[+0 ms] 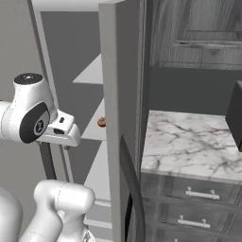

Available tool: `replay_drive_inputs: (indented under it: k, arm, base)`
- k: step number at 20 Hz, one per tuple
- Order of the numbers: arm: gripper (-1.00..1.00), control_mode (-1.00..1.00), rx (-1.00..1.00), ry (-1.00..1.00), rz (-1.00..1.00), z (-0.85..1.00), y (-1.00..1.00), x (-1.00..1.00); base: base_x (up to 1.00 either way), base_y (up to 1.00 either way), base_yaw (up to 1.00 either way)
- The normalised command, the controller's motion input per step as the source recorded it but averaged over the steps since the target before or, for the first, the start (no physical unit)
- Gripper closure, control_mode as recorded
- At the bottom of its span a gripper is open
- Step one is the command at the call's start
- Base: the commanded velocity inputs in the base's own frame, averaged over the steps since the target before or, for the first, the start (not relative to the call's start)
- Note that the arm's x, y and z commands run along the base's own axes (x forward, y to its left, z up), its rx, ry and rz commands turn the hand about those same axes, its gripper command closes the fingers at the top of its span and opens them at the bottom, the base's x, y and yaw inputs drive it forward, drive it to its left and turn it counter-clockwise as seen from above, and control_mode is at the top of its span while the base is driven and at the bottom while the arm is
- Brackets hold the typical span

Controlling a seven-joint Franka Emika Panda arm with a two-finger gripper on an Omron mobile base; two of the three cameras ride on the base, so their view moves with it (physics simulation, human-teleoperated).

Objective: Take the mushroom, broccoli, and mushroom from the freezer and place them in the bowl on the counter.

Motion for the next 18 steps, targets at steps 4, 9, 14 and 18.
replay_drive_inputs:
  k: [4,9,14,18]
  arm:
    - [-1.00,1.00,0.00,0.00,0.00,0.00,0.00,0.00]
    - [-1.00,1.00,0.00,0.00,0.00,0.00,0.00,0.00]
    - [-1.00,-1.00,0.00,0.00,0.00,0.00,-0.13,0.00]
    - [-1.00,-1.00,0.00,0.00,0.00,-0.08,-0.66,0.12]
  base:
    - [0.02,-0.49,-0.21]
    - [0.05,-0.51,-0.21]
    - [0.00,-0.46,-0.01]
    - [0.00,0.00,0.00]
